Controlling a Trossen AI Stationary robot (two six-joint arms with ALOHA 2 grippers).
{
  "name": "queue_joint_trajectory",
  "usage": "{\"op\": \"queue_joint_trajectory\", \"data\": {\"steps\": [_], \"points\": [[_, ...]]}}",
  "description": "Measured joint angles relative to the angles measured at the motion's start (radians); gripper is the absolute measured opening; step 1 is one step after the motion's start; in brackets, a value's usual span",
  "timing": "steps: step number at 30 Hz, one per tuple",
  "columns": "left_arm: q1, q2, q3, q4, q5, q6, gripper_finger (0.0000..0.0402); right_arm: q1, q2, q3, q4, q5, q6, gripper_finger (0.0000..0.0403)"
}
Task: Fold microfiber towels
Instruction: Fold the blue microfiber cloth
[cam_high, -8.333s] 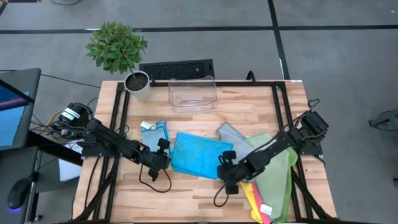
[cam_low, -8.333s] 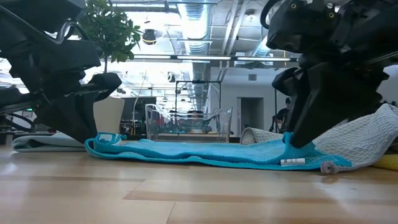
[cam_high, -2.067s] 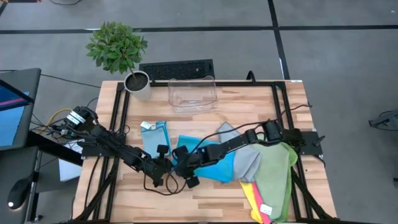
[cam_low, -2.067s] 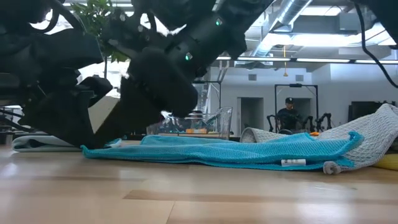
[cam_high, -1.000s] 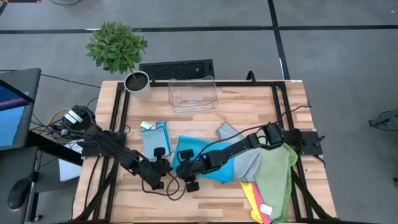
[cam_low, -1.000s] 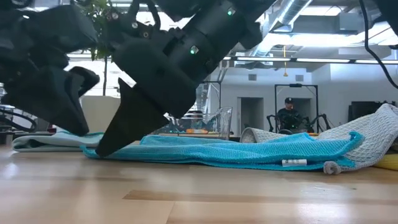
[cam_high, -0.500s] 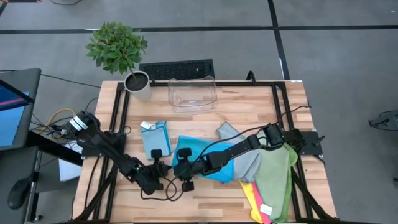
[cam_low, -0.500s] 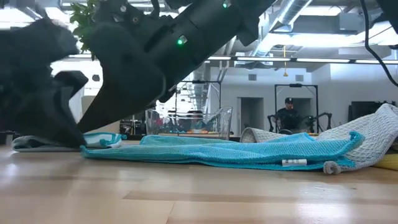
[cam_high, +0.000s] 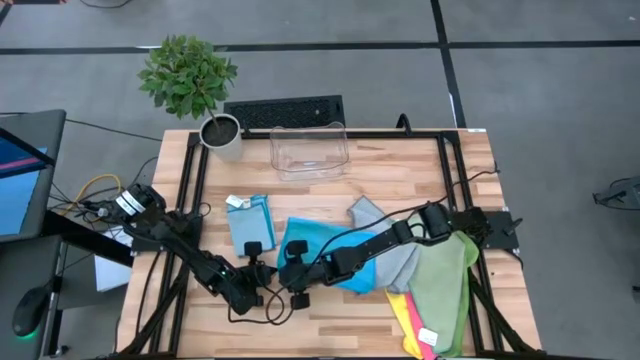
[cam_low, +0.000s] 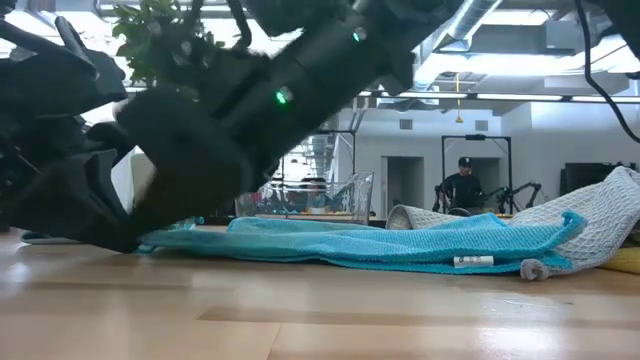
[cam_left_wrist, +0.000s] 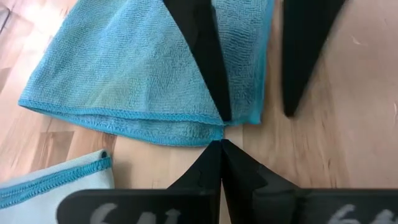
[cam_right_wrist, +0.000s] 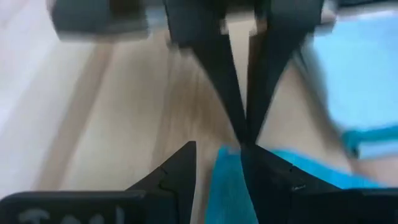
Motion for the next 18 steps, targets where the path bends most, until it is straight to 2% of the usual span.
{"op": "queue_joint_trajectory", "data": {"steps": [12,18], "points": [[0.0,-0.001,0.0,0.0,0.003,-0.017,0.0,0.0,0.003,-0.003,-0.009,0.001,0.009,0.0103],[0.0,-0.001,0.0,0.0,0.005,-0.018,0.0,-0.003,0.003,-0.002,-0.009,0.033,0.008,0.0018]]}}
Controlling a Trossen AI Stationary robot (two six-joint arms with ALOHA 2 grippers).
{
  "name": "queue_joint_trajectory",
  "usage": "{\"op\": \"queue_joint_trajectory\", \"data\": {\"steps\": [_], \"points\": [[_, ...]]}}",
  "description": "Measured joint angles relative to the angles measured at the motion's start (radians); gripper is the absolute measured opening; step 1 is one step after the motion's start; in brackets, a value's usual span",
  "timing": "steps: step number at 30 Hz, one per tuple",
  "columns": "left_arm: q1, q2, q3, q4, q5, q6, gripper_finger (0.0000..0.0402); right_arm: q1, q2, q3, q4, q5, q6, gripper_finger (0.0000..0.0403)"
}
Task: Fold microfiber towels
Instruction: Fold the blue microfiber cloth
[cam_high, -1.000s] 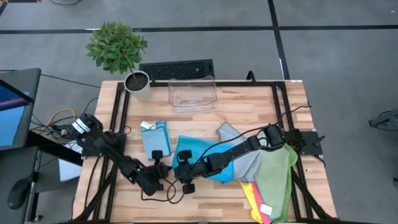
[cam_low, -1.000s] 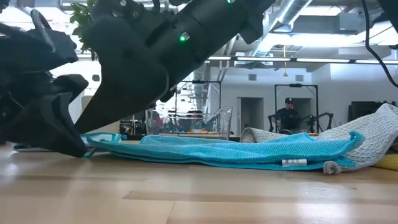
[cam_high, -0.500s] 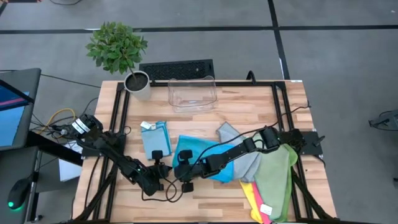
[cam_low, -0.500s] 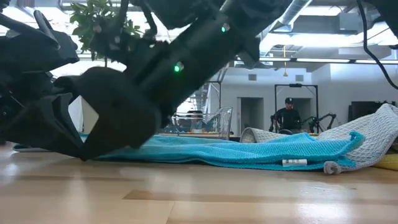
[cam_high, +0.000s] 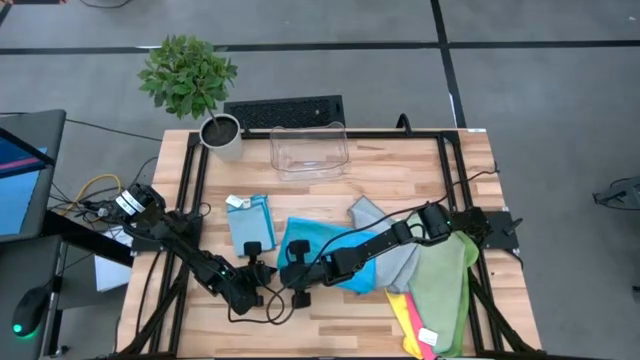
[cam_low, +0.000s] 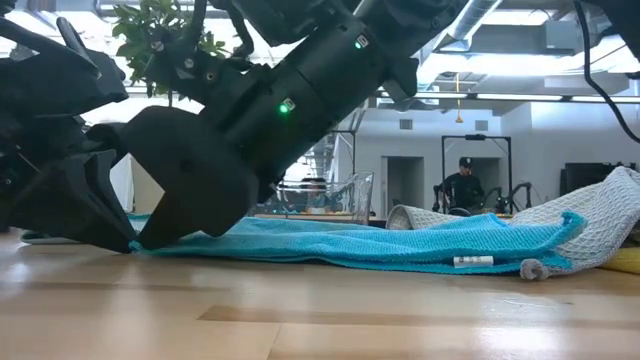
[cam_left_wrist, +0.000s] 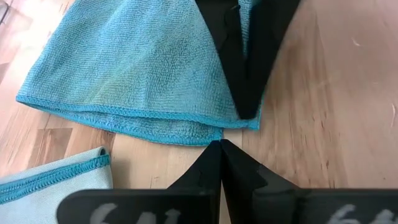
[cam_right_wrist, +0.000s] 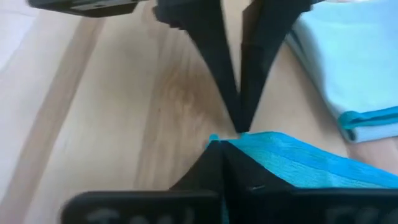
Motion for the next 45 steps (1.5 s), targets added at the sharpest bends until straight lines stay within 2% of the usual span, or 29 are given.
{"op": "queue_joint_trajectory", "data": {"steps": [9,15,21,23,30,36,41,45], "points": [[0.0,0.0,0.0,0.001,0.001,-0.001,0.0,0.009,0.0,0.034,-0.002,0.07,-0.031,0.0008],[0.0,0.001,-0.001,0.002,0.001,-0.002,0.0,0.014,-0.002,0.066,-0.045,0.106,-0.052,0.0031],[0.0,0.001,-0.001,0.003,0.002,-0.007,0.0,0.006,-0.002,0.068,-0.087,-0.053,0.0,0.0023],[0.0,0.001,-0.001,0.003,0.001,-0.007,0.0,0.017,-0.002,0.068,-0.08,-0.053,0.013,0.0041],[-0.001,0.001,-0.001,0.007,0.0,-0.007,0.0,0.033,-0.001,0.068,-0.082,0.064,0.018,0.0128],[-0.001,0.002,-0.002,0.018,-0.003,-0.006,0.0,0.018,0.044,0.068,-0.033,0.058,0.024,0.0169],[-0.001,0.002,-0.002,0.024,0.0,-0.006,0.0,0.024,0.05,0.068,-0.03,0.084,0.034,0.0154],[-0.001,0.002,-0.002,0.025,0.001,-0.006,0.0,0.035,0.053,0.068,-0.036,0.151,0.021,0.0095]]}}
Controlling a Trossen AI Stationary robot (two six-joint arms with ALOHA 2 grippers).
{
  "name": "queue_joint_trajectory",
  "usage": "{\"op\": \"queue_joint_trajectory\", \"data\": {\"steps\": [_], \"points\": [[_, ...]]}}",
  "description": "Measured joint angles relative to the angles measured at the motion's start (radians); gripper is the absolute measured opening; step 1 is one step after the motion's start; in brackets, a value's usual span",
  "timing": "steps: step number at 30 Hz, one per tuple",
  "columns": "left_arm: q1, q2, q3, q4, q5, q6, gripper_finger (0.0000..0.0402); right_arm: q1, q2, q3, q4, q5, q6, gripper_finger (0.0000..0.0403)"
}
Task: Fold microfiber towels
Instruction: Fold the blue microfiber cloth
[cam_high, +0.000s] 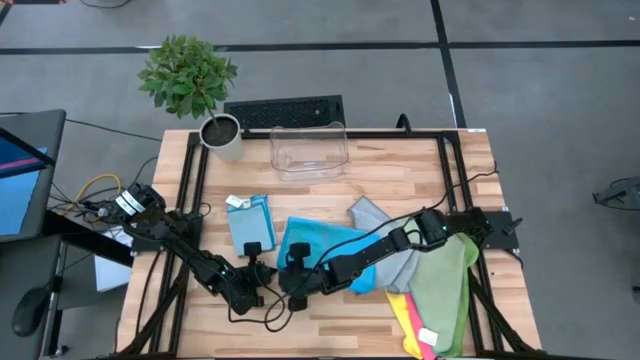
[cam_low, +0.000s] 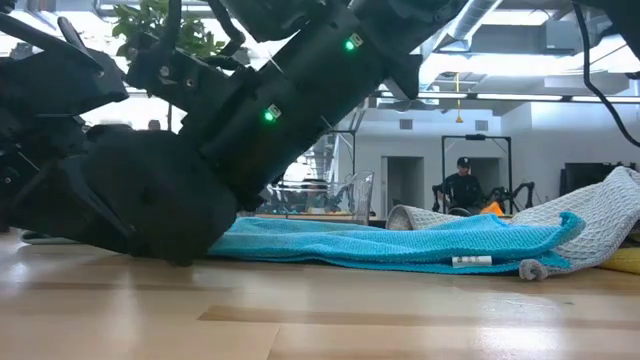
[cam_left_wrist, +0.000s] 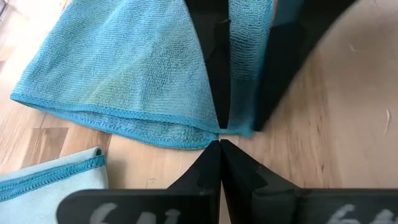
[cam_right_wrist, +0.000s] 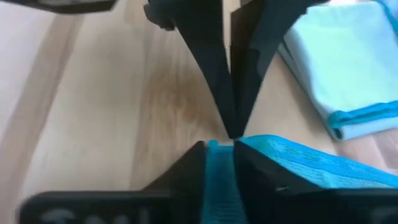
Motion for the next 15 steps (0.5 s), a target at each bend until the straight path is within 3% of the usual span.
{"op": "queue_joint_trajectory", "data": {"steps": [4,15], "points": [[0.0,0.0,0.0,0.0,0.0,0.0,0.0,-0.001,0.0,-0.001,-0.004,0.006,0.002,0.0018],[0.0,0.0,0.0,0.002,0.0,0.003,0.0,-0.003,-0.026,0.026,0.007,0.075,-0.058,0.001]]}}
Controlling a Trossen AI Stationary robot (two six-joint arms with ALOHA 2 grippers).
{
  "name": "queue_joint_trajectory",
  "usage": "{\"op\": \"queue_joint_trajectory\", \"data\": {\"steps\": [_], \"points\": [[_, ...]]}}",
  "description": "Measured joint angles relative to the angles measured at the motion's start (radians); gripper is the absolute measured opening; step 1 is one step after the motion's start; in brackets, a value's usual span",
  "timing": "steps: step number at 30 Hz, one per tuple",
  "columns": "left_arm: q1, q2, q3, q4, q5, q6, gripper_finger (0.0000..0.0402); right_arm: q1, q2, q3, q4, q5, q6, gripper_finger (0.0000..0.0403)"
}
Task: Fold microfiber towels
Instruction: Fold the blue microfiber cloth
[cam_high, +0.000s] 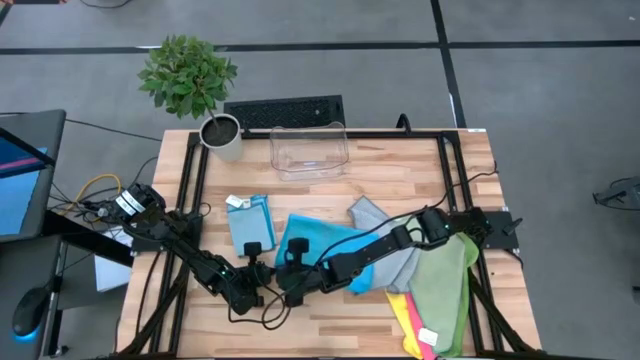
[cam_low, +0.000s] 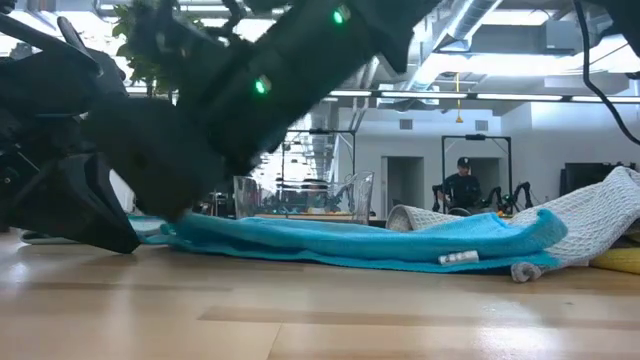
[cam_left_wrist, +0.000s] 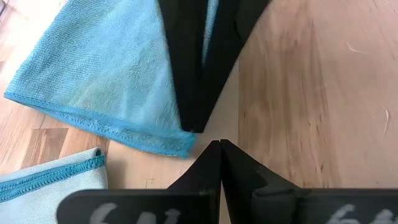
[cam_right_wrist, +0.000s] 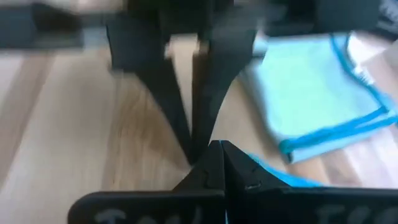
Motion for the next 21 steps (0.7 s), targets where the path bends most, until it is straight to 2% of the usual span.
{"op": "queue_joint_trajectory", "data": {"steps": [7,11,15,21], "points": [[-0.004,-0.041,0.0,-0.033,0.003,-0.002,0.0,-0.002,-0.002,0.003,-0.012,0.005,-0.016,0.0008],[-0.008,-0.107,0.0,-0.126,-0.018,-0.022,0.0,-0.007,-0.002,0.004,-0.033,0.005,-0.016,0.0005],[-0.008,-0.118,-0.001,-0.193,-0.045,-0.045,0.0,-0.021,-0.002,0.004,-0.031,0.01,-0.024,0.0006],[0.0,-0.105,-0.04,-0.107,-0.129,-0.004,0.0,-0.024,-0.002,0.004,-0.041,0.012,-0.031,0.0009]]}}
